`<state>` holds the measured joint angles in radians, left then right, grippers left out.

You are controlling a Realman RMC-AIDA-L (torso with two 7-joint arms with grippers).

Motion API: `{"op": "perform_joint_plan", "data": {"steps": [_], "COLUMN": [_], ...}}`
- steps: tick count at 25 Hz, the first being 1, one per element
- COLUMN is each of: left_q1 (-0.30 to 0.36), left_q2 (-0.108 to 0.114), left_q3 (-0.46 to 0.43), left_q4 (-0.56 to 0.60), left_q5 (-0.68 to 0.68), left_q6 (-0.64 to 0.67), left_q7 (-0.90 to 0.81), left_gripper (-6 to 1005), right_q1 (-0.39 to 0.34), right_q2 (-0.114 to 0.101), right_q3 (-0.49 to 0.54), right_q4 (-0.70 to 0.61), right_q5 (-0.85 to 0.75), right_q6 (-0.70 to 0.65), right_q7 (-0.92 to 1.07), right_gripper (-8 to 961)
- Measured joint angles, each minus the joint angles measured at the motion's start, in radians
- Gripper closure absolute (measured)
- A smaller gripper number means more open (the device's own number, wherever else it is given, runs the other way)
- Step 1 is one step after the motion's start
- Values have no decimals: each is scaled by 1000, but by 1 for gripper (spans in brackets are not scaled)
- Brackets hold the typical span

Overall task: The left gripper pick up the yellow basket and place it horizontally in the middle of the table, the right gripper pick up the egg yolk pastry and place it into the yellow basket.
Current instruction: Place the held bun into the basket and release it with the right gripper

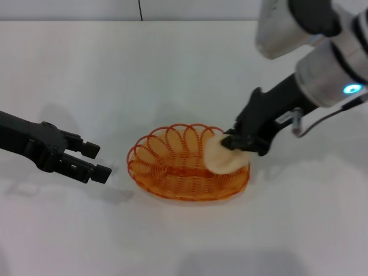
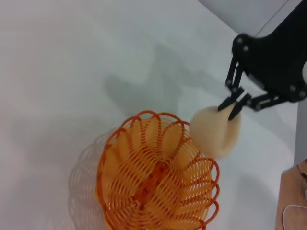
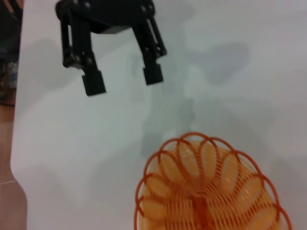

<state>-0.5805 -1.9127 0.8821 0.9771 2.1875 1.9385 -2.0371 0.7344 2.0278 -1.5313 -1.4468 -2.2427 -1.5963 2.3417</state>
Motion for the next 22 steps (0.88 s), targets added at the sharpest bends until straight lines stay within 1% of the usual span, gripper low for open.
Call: {"op": "perform_joint_plan", "data": {"steps": [6,10,20,22], "left_q1": [-2,-5,-6,-5], "left_q2": [1,0,-6,-6], "left_q3": [0,2,3,3], "left_q4": [0,0,0,0], "left_q5": [0,0,0,0], "left_q6": [-7,-11,-14,-14], "left_q7": [0,0,1,1], "left_gripper": [138,138,138,138], "right_q1": [48,60,79,79], "right_q2": [0,0,0,0], "right_q3": [-92,-128,-165,-169], "right_q4": [89,107,143,147], "right_q5": [29,49,82,82], "right_q6": [88,121,172,181], "right_q7": [-2,-4,-9,-9], "right_gripper": [916,916,919,904]}}
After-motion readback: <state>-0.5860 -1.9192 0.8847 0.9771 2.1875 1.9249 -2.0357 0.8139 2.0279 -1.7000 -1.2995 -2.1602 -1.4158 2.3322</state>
